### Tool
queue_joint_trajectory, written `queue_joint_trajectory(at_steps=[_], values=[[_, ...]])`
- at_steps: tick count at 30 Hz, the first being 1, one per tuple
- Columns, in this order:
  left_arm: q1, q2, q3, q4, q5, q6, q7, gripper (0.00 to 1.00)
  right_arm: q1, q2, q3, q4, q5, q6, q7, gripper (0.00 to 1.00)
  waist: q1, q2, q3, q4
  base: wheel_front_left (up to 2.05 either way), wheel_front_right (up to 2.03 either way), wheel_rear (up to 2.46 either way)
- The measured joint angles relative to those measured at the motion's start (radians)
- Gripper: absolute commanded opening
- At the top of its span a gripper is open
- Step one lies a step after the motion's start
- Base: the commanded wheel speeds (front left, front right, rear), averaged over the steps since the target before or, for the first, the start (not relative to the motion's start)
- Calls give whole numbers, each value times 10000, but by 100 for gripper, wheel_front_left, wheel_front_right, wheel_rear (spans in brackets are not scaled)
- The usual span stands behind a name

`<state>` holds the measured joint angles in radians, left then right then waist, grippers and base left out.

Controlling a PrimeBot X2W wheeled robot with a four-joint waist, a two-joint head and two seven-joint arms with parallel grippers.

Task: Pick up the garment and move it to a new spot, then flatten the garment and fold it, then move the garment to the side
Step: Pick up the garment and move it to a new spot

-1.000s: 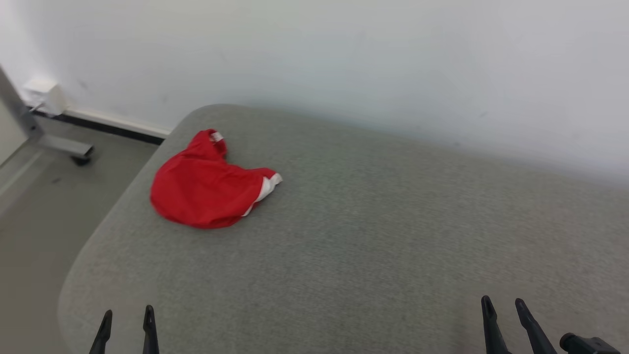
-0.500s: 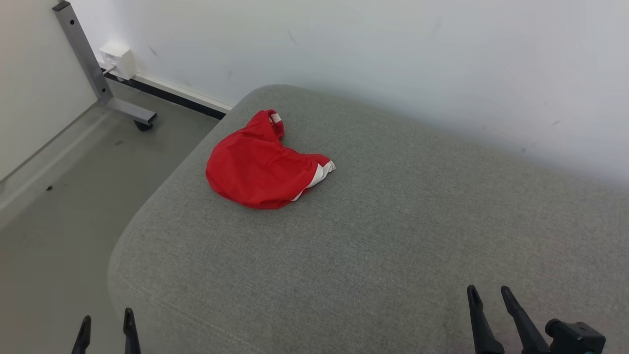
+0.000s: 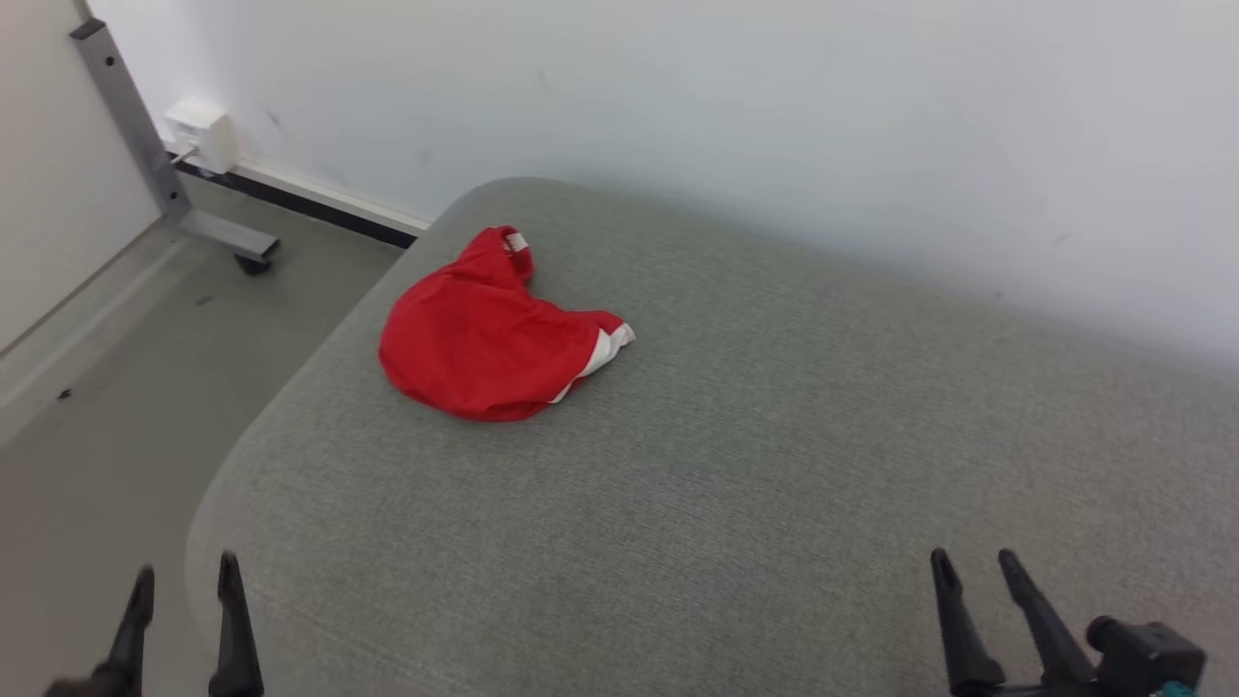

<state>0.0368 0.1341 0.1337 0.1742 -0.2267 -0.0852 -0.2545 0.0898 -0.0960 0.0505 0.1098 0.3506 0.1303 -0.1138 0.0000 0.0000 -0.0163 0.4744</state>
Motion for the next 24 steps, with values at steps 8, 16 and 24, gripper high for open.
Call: queue_joint_trajectory(at_steps=[8,16,24], values=[[-2254,577,81,215,-320,-117,207,100,-646,-483,-380,-619,-190,0,332,100,1,0,387,-850,0,0,0],[-4884,1273,324,907,-755,-117,621,100,-1159,-849,-878,-1287,-291,0,522,100,2,1,1553,-2015,0,0,0],[-6924,1979,301,1749,-832,-121,1243,100,-1602,-982,-1193,-1749,-360,0,533,100,3,2,3007,-3152,0,0,0]])
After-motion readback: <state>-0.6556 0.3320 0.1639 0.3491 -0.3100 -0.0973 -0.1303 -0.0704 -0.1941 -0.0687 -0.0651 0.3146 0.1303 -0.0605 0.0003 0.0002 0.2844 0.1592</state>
